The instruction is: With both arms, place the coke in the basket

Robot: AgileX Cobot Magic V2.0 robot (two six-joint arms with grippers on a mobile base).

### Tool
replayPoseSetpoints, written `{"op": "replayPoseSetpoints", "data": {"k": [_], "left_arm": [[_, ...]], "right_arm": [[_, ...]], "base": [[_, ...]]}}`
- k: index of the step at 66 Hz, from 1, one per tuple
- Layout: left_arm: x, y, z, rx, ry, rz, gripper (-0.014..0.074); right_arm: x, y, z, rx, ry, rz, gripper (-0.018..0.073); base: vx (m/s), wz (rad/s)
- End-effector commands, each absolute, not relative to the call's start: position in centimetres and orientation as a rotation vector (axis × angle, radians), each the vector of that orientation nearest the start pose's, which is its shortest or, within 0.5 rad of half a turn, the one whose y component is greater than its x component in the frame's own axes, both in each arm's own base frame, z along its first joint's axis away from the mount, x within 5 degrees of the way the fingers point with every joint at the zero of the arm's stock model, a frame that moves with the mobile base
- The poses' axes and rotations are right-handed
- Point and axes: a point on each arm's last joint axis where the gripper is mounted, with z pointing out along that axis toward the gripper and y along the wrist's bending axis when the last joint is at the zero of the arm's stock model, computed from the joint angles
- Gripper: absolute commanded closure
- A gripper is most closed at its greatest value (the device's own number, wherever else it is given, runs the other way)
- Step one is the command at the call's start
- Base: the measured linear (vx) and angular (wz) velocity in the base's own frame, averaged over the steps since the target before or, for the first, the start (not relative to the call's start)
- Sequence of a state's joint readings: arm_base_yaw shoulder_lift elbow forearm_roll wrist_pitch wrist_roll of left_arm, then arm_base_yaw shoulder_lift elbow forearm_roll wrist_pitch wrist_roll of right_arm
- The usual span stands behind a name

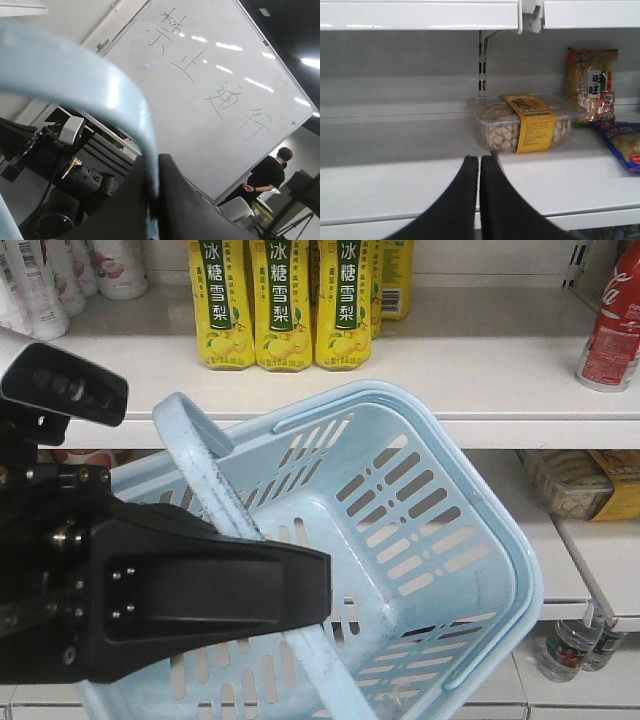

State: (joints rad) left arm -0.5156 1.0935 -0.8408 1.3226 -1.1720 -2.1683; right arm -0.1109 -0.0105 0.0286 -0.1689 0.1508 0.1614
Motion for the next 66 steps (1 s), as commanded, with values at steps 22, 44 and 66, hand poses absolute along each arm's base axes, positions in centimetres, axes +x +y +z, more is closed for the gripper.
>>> {"op": "replayPoseSetpoints", "data": {"k": [22, 44, 66], "left_arm": [[12.43, -16.30, 40.65, 0.663, 1.511, -2.049, 0.0603], [12.43, -16.30, 40.65, 0.663, 1.511, -2.049, 0.0603], [12.43, -16.30, 40.65, 0.663, 1.511, -2.049, 0.0603]], "right_arm": [[5.56, -0.78, 19.62, 0.084, 1.566, -0.121, 0.0561], [5.56, -0.78, 19.62, 0.084, 1.566, -0.121, 0.0561], [5.56, -0.78, 19.62, 0.084, 1.566, -0.121, 0.0561]], "base": [[0.05, 0.04], [0.05, 0.02], [0.04, 0.00]]}}
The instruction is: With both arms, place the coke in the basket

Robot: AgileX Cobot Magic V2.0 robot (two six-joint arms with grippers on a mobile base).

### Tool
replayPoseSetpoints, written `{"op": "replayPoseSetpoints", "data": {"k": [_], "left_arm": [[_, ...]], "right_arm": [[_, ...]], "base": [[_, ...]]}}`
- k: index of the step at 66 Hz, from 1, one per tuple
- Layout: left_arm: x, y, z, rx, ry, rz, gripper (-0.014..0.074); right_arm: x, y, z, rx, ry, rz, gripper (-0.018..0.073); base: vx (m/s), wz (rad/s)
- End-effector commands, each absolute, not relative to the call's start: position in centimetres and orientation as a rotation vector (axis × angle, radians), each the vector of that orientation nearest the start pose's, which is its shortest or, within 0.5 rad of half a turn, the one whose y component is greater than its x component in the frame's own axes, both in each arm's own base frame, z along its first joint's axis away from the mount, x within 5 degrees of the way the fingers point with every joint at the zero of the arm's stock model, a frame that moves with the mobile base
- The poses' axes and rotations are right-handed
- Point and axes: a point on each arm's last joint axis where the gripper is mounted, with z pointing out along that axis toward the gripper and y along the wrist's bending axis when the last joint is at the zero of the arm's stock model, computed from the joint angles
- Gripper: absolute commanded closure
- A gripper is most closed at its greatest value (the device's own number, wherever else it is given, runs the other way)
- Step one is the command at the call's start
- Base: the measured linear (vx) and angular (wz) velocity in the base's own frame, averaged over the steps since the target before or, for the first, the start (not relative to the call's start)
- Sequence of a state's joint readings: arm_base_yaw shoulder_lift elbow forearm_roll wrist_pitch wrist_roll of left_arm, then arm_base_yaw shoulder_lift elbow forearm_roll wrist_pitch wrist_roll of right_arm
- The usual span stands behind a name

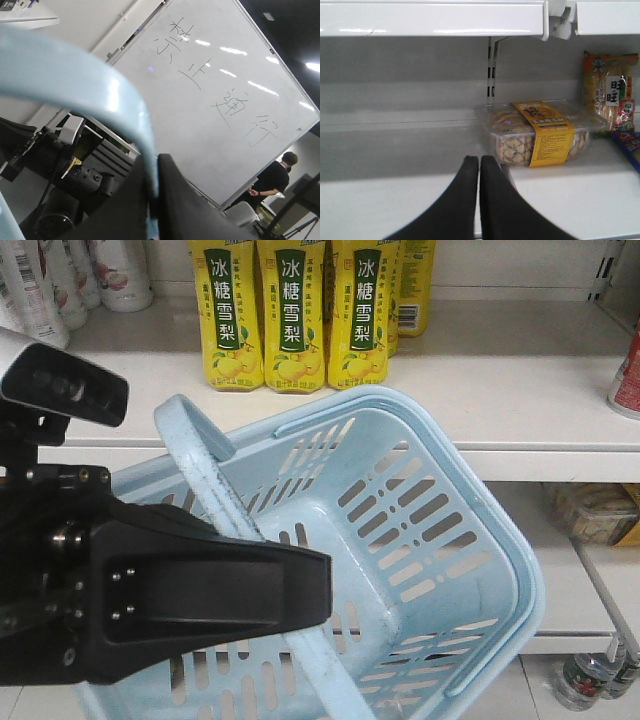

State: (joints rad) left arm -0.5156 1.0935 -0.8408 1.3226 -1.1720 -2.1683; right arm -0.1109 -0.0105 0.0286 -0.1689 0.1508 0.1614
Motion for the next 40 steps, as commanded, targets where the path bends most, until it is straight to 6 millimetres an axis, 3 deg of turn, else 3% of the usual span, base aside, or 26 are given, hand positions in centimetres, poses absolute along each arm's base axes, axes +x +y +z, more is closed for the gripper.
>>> {"op": "replayPoseSetpoints", "data": {"k": [1, 40], "left_arm": [[12.43, -16.30, 40.65, 0.663, 1.511, -2.049, 0.0603], [12.43, -16.30, 40.65, 0.663, 1.511, -2.049, 0.0603]], "right_arm": [[5.56, -0.78, 19.62, 0.084, 1.566, -0.121, 0.0561], [5.56, -0.78, 19.62, 0.084, 1.566, -0.121, 0.0561]], "base": [[0.03, 0.00], [0.02, 0.00]]}}
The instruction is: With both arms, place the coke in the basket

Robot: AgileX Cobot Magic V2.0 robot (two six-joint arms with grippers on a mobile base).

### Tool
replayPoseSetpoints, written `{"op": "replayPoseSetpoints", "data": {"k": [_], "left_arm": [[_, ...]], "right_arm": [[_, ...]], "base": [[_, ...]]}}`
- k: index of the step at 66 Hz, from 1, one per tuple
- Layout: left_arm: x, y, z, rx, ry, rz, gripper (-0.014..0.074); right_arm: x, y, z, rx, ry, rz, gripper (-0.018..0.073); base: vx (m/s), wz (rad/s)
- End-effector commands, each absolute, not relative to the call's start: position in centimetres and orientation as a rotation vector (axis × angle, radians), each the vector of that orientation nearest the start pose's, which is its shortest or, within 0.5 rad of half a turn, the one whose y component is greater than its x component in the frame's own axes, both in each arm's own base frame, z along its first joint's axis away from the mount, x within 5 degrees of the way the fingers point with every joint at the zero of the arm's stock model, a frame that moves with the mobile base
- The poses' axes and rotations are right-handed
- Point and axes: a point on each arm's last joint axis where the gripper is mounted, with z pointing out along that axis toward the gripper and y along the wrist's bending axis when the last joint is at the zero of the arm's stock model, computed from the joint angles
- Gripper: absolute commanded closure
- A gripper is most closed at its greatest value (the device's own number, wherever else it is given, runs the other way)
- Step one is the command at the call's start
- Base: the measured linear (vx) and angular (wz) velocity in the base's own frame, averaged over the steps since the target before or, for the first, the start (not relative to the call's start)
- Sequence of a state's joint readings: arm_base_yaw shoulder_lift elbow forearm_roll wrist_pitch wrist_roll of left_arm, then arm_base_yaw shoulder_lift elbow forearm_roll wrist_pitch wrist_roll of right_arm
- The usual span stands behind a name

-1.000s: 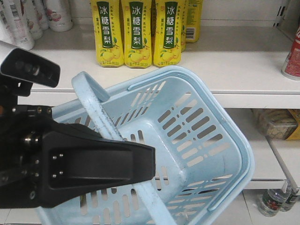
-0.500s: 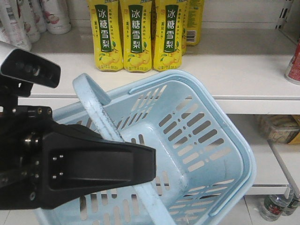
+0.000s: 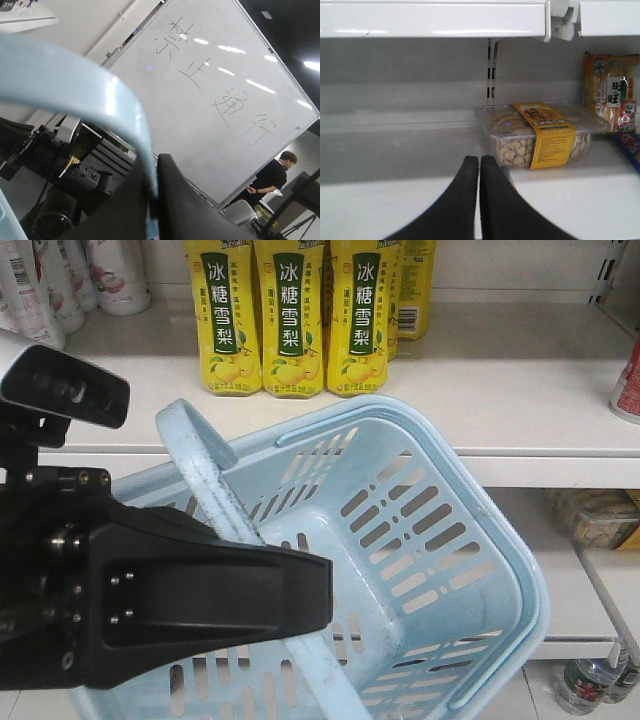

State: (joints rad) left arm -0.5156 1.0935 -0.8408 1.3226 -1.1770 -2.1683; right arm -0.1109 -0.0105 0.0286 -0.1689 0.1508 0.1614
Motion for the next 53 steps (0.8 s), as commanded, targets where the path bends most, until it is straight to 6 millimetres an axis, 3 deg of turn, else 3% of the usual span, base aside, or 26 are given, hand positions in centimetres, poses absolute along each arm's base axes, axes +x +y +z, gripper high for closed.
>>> {"op": "replayPoseSetpoints", "data": {"k": [1, 53], "left_arm": [[12.43, -16.30, 40.65, 0.663, 1.511, -2.049, 0.0603], [12.43, -16.30, 40.65, 0.663, 1.511, -2.049, 0.0603]], "right_arm": [[5.56, -0.78, 19.62, 0.084, 1.566, -0.121, 0.0561], [5.56, -0.73, 19.85, 0.101, 1.540, -0.094, 0.0561]], "base": [[0.00, 0.00], [0.00, 0.00]]}}
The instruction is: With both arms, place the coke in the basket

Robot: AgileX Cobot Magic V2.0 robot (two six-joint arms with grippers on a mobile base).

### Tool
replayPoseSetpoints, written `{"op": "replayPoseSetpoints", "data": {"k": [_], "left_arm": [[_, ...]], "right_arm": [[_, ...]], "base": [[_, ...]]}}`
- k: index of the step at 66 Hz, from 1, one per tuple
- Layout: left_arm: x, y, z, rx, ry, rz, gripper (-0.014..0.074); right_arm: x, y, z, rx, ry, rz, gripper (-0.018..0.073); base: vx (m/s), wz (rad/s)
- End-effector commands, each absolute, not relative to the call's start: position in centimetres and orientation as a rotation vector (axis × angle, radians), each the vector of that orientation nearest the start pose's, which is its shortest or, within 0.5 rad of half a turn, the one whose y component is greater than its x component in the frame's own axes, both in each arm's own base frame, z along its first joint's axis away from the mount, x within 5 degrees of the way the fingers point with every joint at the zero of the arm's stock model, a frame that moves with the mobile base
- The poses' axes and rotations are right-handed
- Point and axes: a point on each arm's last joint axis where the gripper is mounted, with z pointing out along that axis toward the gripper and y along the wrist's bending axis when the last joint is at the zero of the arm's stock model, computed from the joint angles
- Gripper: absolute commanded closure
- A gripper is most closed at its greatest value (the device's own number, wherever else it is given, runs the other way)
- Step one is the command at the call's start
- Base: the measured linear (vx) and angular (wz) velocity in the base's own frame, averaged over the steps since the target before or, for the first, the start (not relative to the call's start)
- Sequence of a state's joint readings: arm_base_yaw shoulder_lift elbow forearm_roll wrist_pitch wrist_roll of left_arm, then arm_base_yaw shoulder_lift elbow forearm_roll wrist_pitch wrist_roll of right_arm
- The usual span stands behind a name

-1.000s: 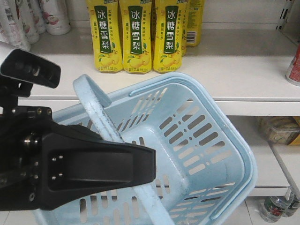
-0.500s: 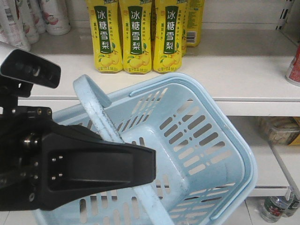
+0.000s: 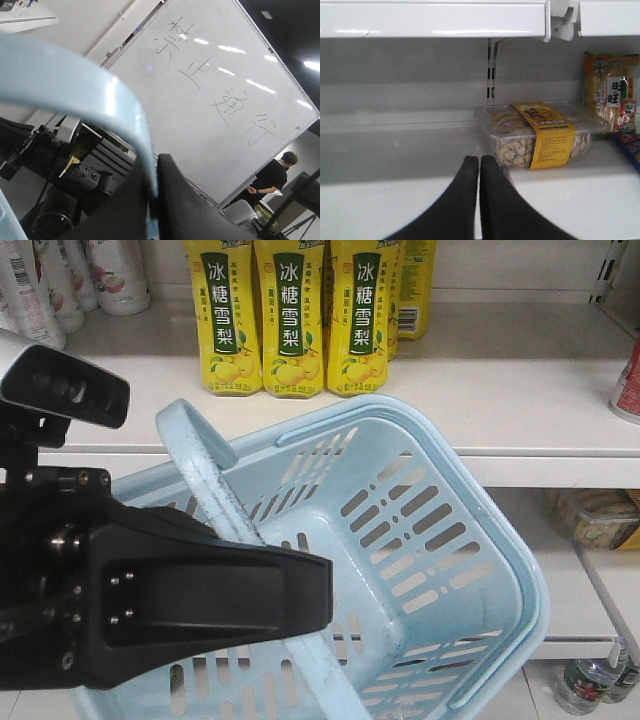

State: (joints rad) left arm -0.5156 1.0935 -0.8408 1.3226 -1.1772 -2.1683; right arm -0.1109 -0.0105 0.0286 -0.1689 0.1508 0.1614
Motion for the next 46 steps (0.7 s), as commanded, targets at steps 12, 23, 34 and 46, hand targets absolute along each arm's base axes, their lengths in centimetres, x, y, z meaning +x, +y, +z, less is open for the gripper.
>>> {"op": "replayPoseSetpoints", "data": {"k": [12, 23, 34, 46], "left_arm": [[12.4, -16.3, 40.7, 0.663, 1.511, -2.049, 0.0603], [12.4, -16.3, 40.7, 0.663, 1.511, -2.049, 0.0603], [12.4, -16.3, 40.7, 0.663, 1.511, -2.049, 0.0603], [12.4, -16.3, 40.7, 0.663, 1.511, -2.049, 0.0603]], "right_arm": [[5.4, -0.7, 21.4, 0.408, 1.314, 0.288, 0.0561], [5.0, -1.3, 22.5, 0.613, 1.102, 0.534, 0.0561], [4.3, -1.3, 25.1, 0.672, 0.981, 0.709, 0.0561], [2.8, 0.0, 31.5, 0.321, 1.170, 0.456, 0.0552]], "base": [[0.00, 0.00], [0.00, 0.00], [0.00, 0.00], [0.00, 0.00]]}}
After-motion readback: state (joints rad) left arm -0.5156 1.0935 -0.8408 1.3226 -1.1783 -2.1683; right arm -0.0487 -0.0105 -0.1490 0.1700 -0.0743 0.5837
